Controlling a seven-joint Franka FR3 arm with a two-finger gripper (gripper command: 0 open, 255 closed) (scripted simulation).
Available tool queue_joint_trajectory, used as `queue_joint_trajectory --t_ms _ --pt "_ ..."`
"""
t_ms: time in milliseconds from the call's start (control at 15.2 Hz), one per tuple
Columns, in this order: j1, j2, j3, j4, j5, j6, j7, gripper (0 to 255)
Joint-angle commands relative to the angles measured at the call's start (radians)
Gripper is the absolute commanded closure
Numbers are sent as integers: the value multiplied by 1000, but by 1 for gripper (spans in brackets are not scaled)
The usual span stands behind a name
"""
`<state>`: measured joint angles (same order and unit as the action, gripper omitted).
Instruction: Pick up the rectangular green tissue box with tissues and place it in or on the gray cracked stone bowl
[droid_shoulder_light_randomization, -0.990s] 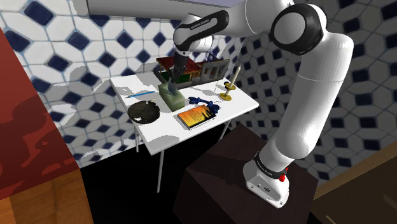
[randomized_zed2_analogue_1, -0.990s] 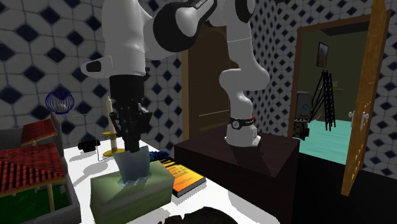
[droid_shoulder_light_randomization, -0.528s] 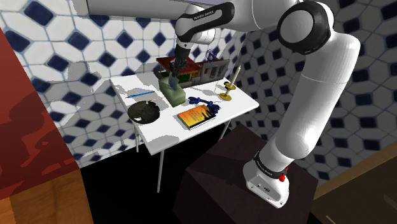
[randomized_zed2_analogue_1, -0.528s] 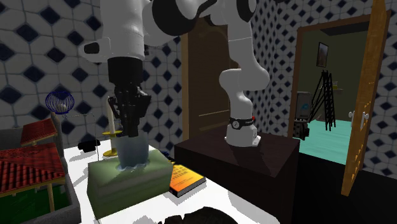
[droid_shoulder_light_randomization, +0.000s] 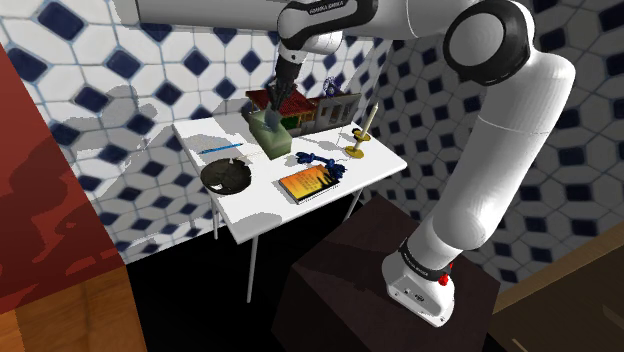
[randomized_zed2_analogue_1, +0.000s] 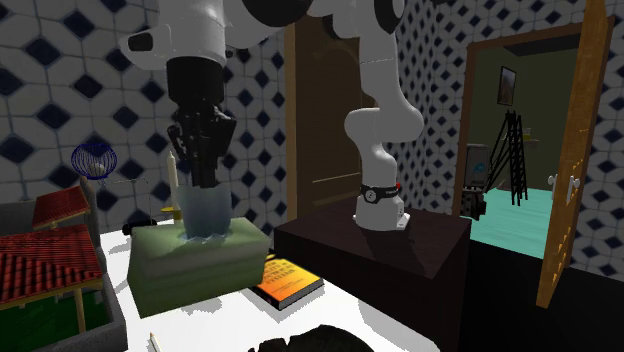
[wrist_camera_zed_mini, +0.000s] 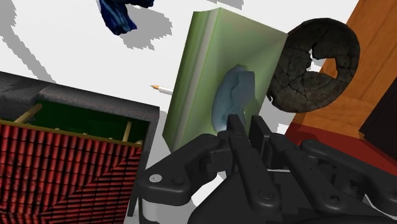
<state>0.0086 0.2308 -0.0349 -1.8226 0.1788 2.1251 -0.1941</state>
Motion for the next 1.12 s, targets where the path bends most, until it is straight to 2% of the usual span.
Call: queue_joint_trajectory --t_ms 0,66,462,990,1056 --pt "-1 -11 -1 18 -3 -27 4 255" --pt "-1 -11 -1 19 -3 -28 4 255" --pt "73 -40 41 66 -30 -85 141 255" --pt "177 -19 105 216 -70 -192 334 255" --pt "178 -18 104 204 -70 -179 333 255"
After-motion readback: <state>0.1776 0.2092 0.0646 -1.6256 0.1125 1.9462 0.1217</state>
